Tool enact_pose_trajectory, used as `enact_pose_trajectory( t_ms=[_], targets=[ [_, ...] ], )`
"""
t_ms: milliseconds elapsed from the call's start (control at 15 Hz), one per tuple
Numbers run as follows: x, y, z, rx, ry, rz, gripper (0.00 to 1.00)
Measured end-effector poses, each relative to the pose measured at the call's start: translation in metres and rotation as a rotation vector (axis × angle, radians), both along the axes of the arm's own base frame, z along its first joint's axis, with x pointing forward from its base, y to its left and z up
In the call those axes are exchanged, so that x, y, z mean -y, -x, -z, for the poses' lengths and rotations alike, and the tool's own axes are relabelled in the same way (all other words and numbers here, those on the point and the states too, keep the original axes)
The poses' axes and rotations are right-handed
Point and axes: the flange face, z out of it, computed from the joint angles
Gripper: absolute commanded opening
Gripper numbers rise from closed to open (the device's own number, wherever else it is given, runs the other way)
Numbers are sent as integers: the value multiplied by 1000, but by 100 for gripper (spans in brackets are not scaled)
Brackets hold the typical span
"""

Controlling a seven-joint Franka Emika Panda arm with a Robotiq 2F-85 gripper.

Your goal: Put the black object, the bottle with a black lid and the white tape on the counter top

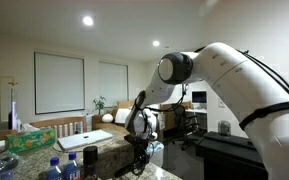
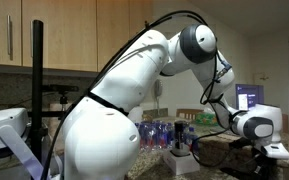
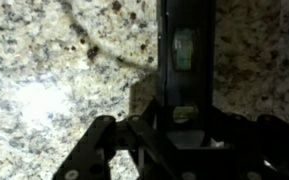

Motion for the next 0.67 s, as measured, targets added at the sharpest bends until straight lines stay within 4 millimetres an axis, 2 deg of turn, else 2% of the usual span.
enact_pose_trajectory(
  t_ms=[467,533,600,667],
  targets=[
    [-9,-10,3,12,18,-12,17],
    [-11,-12,3,16,21,-16,53],
    [-12,-12,3,17,23,-20,68],
    [-13,-12,3,16,24,-22,73]
  ],
)
